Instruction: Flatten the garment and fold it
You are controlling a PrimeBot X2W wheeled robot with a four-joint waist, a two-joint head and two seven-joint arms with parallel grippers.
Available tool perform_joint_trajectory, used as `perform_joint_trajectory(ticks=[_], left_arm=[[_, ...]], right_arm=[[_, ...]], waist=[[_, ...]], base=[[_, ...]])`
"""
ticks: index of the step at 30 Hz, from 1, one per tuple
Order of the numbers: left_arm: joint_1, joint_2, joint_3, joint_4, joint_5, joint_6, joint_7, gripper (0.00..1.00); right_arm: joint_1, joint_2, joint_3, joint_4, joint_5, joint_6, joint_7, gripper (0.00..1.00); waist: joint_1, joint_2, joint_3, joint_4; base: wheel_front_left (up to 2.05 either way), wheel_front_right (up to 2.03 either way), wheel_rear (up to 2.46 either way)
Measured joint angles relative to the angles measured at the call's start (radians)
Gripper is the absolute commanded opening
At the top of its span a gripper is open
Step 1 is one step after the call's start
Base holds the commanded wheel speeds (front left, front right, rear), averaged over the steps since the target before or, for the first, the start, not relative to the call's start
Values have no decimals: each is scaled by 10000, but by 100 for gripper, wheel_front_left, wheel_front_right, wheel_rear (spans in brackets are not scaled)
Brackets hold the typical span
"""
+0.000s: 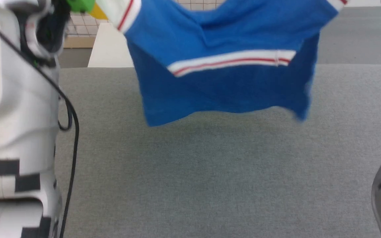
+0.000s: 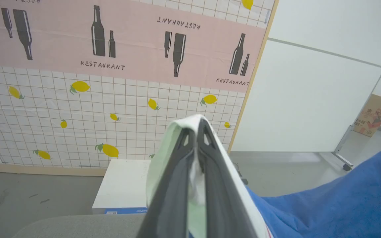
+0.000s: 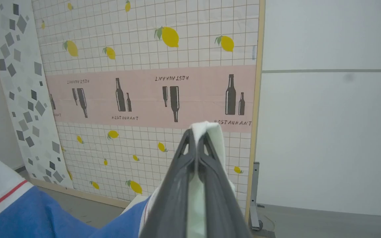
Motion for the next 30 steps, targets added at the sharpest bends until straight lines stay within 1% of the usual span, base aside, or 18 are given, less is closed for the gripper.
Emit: perform_joint_trajectory(ticks=[4, 6, 9, 14, 17, 21, 24, 27, 30], left_arm=[[-897, -148, -81, 926, 219, 328, 12, 0], [-1159, -153, -326, 1275, 362, 311, 280, 0], [-1470, -297, -384, 1488, 360, 332, 309, 0], [-2168, -299, -506, 1689, 516, 359, 52, 0], [-2656, -247, -537, 1816, 721, 439, -165, 0], [-3545, -236, -437, 1889, 1020, 709, -989, 0], [-4093, -272, -219, 1929, 1083, 917, -1927, 0], [-4612, -420, -77, 1960, 1080, 932, -2813, 0], [-5054, -593, -8, 2059, 1064, 836, -3668, 0]], right_arm=[[-806, -12, 105, 1126, -602, 0, -146, 0], [-1140, -27, 176, 1613, -859, 0, -144, 0], [-1569, -29, 251, 2138, -1122, 0, -222, 0], [-2264, -29, 263, 2732, -1530, 0, -422, 0], [-2729, -140, 255, 2984, -1877, 0, -589, 0], [-3552, -376, 105, 3235, -2535, 0, -1181, 0], [-4038, -529, -15, 3358, -3020, 0, -1732, 0], [-4593, -600, -270, 3436, -3379, 0, -2222, 0], [-5033, -790, -219, 3476, -3837, 0, -2661, 0]], waist=[[0, 0, 100, -89], [0, 0, 192, -128], [0, 0, 388, -174], [0, 0, 890, -272], [0, 0, 1299, -334], [0, 0, 2017, -426], [0, 0, 2555, -495], [1, 0, 3139, -549], [1, 0, 3795, -579]], base=[[0, 0, 0], [0, 0, 0], [0, 0, 0], [0, 0, 0], [0, 0, 0], [0, 0, 0], [0, 0, 0], [0, 0, 0], [0, 0, 0]])
